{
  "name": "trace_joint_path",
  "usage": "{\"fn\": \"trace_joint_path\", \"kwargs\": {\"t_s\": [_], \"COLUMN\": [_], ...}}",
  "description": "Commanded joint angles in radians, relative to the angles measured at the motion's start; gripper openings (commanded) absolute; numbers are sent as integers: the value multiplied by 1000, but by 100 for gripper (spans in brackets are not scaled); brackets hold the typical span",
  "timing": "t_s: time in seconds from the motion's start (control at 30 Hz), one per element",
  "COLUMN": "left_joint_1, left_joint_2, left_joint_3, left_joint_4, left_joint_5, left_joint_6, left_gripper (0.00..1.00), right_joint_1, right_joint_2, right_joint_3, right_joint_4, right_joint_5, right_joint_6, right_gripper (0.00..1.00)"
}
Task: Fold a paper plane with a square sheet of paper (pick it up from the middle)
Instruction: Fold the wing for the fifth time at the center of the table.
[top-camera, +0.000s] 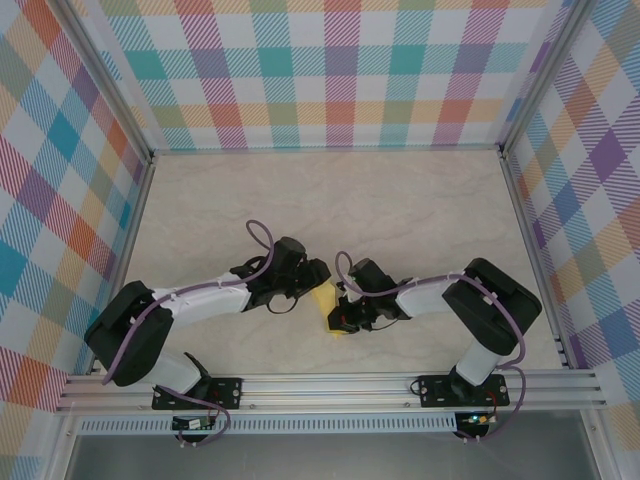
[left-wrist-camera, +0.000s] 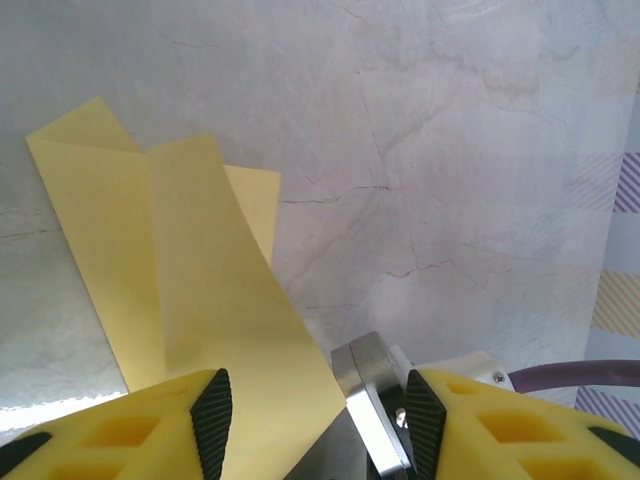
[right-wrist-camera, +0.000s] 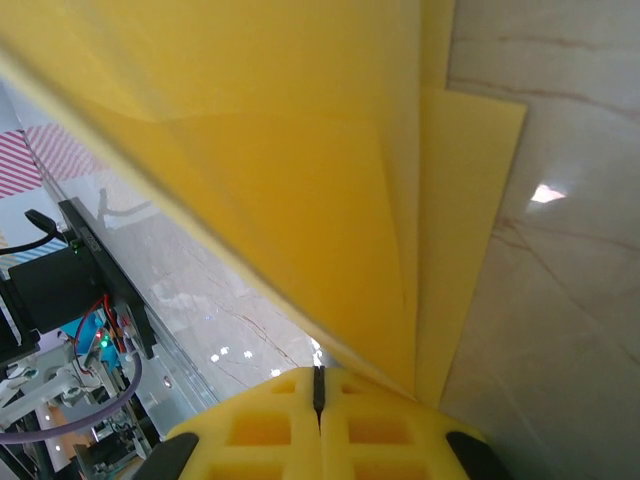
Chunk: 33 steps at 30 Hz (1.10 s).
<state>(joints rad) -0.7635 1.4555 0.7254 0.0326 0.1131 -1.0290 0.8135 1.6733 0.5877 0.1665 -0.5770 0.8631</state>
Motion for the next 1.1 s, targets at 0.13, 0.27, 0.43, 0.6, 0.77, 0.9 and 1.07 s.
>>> {"fn": "trace_joint_path", "kwargs": {"t_s": [0.13,0.27,0.43,0.6,0.77,0.9,1.07], "left_joint_1": [-6,-6,-7,-7,-5,-2,0], "left_joint_2": [-64,-28,22,85,138,147,180], "left_joint_3": [-60,-69,-55,-60,-56,-60,-71], "left_joint_4": [50,122,165,208,217,150,132], "left_joint_5": [-8,22,55,82,59,2,-15], "left_joint_6": [-9,-11,-20,-32,-32,-34,-18], "left_gripper": [42,38,37,36,36,36,37], "right_joint_1": [28,27,27,27,28,27,27], "right_joint_2": [82,84,85,85,78,65,28], "right_joint_3": [-23,-18,-23,-24,-28,-27,-12], "right_joint_4": [-98,-104,-101,-95,-90,-89,-88], "right_joint_5": [100,101,105,108,107,99,86], "right_joint_6": [-22,-23,-19,-13,-19,-24,-25], "right_gripper": [0,0,0,0,0,1,2]}}
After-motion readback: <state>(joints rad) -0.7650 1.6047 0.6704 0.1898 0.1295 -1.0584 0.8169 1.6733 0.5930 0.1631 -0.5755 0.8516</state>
